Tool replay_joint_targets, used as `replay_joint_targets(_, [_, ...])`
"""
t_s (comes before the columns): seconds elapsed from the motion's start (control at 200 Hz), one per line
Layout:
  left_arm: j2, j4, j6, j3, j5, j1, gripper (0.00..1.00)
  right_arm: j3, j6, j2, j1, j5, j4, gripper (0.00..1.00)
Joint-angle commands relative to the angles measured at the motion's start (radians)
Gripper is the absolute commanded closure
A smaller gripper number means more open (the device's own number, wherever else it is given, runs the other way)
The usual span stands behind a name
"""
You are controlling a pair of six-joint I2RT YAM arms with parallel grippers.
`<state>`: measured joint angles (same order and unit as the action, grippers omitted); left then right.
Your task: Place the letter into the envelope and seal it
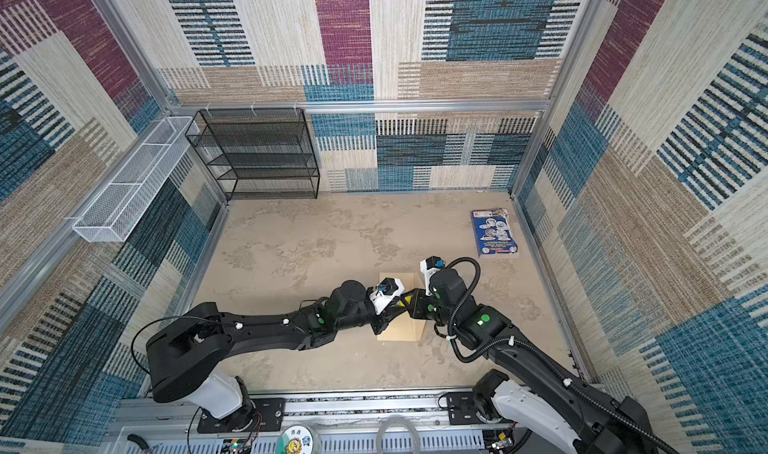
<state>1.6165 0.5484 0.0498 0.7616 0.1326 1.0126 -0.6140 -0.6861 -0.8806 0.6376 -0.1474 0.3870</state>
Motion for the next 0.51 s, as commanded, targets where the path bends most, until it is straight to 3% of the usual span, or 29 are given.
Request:
replay_joint_targets(0.0, [-0.013,0.107,-0.057,-0.023,-0.058,-0.003,0.42,-0.03,-0.013,-0.013,0.002,0.054,-0.007,0.96])
replay_joint_targets(0.075, [-0.043,0.103,-0.077,-0.057,-0.101,-0.004,0.32,-0.061,0.013,-0.043,0.002,0.15,0.034,0.96])
replay_joint_targets(0.11, [-0.06,0.093,-0.088,-0.071,-0.111,-0.004,0.05,-0.072,0.023,-0.06,0.002,0.195,0.05,0.96])
replay_joint_targets(0.13, [-0.07,0.088,-0.092,-0.08,-0.115,-0.003,0.01,-0.078,0.032,-0.071,0.001,0.214,0.055,0.97])
replay_joint_targets(0.331, [-0.187,0.03,-0.16,-0.175,-0.141,-0.003,0.01,-0.079,0.084,-0.133,0.002,0.274,0.017,0.99])
replay_joint_targets(0.501, [-0.228,-0.085,-0.198,-0.169,-0.137,0.005,0.18,-0.071,0.116,-0.179,0.004,0.254,-0.028,1.0])
